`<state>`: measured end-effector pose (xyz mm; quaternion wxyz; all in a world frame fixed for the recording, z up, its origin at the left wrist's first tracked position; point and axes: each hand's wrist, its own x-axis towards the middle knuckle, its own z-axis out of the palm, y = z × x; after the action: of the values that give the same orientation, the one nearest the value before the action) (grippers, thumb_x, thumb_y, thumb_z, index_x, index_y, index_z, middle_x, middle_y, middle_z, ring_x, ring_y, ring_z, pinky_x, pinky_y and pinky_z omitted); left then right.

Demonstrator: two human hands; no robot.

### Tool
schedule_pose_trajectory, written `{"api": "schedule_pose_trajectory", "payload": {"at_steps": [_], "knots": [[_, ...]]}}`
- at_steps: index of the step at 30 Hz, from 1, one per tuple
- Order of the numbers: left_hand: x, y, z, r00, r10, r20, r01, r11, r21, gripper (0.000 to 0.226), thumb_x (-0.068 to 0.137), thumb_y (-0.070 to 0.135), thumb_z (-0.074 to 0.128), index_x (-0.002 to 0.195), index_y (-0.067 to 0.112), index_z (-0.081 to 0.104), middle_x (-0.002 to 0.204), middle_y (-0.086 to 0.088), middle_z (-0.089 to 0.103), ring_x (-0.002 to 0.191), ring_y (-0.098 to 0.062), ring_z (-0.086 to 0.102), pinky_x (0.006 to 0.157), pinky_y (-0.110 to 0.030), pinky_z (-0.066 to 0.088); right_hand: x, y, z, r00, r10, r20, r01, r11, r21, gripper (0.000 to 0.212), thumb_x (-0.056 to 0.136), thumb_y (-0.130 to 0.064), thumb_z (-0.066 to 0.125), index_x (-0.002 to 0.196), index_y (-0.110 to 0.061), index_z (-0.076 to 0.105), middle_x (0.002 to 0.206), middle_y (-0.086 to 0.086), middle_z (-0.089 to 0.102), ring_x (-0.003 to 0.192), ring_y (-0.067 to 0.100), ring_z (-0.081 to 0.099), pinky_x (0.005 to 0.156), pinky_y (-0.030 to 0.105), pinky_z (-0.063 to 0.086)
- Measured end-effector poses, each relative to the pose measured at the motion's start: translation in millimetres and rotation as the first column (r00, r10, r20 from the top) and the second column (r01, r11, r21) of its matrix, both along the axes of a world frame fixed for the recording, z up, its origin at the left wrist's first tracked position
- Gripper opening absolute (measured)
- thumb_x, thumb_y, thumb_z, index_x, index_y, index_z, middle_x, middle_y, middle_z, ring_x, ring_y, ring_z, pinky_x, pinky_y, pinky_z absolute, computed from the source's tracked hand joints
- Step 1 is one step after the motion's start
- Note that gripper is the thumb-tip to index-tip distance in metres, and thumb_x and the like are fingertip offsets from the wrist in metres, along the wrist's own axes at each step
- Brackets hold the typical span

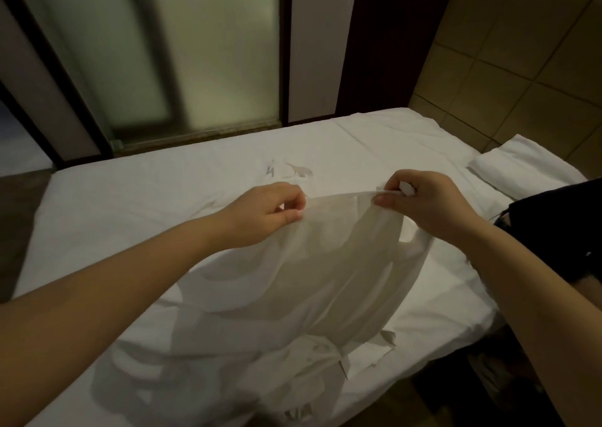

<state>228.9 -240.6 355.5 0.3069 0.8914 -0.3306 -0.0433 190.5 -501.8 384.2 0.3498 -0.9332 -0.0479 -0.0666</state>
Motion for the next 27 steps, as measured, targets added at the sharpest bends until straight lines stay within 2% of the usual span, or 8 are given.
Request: {"api": "schedule_pose_trajectory", "payload": {"at_steps": [5,9,11,14,17,22,25,27], "knots": [[-8,1,-21,0.982,0.018,-0.188,-0.014,1.0,0.024,0.017,0.098,0.022,0.043,0.084,0.019,0.051,0.079,0.009,0.051,0.072,-0.003,0.047,0.067,-0.014,0.036,16,7,-2,0.999,0.003,0.036,-0.005,0.999,0.045,0.013,0.082,-0.027,0.07,0.082,-0.013,0.068,0.082,0.0,0.064,0.076,0.013,0.056,0.065,0.021,0.046],[-22,-5,-49,0.978,-0.012,-0.209,0.027,0.997,0.072,0.029,0.092,0.031,0.056,0.07,0.016,0.046,0.07,0.008,0.045,0.064,-0.004,0.041,0.063,-0.017,0.033,27,19,-3,0.999,0.022,0.039,-0.025,0.997,0.078,0.011,0.082,-0.026,0.07,0.079,-0.017,0.064,0.077,-0.005,0.061,0.072,0.008,0.053,0.06,0.017,0.04],[-24,-7,-57,0.983,0.012,-0.185,-0.011,1.0,0.008,0.034,0.086,0.038,0.058,0.064,0.016,0.043,0.066,0.006,0.044,0.062,-0.007,0.039,0.062,-0.019,0.032,33,22,-4,0.999,0.036,0.026,-0.037,0.996,0.076,0.012,0.083,-0.026,0.07,0.078,-0.019,0.063,0.076,-0.008,0.059,0.071,0.006,0.051,0.059,0.015,0.038],[-21,-5,-59,0.991,0.095,-0.094,-0.109,0.981,-0.159,0.044,0.08,0.049,0.047,0.064,0.008,0.045,0.063,-0.002,0.047,0.062,-0.012,0.041,0.059,-0.022,0.033,41,18,-2,0.999,0.035,0.025,-0.037,0.997,0.072,0.012,0.083,-0.028,0.07,0.08,-0.018,0.065,0.077,-0.008,0.06,0.073,0.006,0.052,0.061,0.016,0.041],[-15,4,-56,0.987,0.163,0.01,-0.155,0.955,-0.252,0.044,0.082,0.049,0.047,0.068,0.007,0.052,0.065,-0.003,0.052,0.065,-0.019,0.047,0.061,-0.024,0.038,47,8,0,0.999,0.051,-0.001,-0.05,0.996,0.069,0.012,0.082,-0.028,0.07,0.08,-0.017,0.066,0.08,-0.005,0.062,0.074,0.008,0.053,0.064,0.019,0.044],[-3,19,-46,0.902,0.208,0.379,-0.16,0.975,-0.155,0.056,0.093,0.056,0.035,0.076,0.01,0.063,0.066,0.0,0.06,0.06,-0.011,0.05,0.06,-0.025,0.043,58,4,2,0.991,0.097,-0.091,-0.098,0.995,-0.007,0.011,0.082,-0.03,0.069,0.079,-0.02,0.066,0.082,-0.005,0.062,0.077,0.013,0.055,0.067,0.024,0.047],[4,23,-35,0.869,0.229,0.439,-0.185,0.973,-0.14,0.056,0.094,0.054,0.032,0.08,0.011,0.065,0.069,-0.001,0.063,0.059,-0.013,0.055,0.057,-0.019,0.047,66,3,4,0.985,0.11,-0.134,-0.114,0.993,-0.026,0.01,0.082,-0.031,0.069,0.077,-0.023,0.065,0.083,-0.008,0.062,0.077,0.01,0.054,0.066,0.021,0.044],[5,23,-30,0.873,0.243,0.422,-0.188,0.968,-0.168,0.053,0.093,0.052,0.038,0.087,0.01,0.069,0.077,-0.001,0.068,0.066,-0.008,0.058,0.065,-0.014,0.048,69,2,2,0.983,0.116,-0.145,-0.124,0.991,-0.045,0.011,0.082,-0.031,0.07,0.077,-0.022,0.066,0.081,-0.008,0.062,0.076,0.01,0.053,0.065,0.02,0.044]]}}
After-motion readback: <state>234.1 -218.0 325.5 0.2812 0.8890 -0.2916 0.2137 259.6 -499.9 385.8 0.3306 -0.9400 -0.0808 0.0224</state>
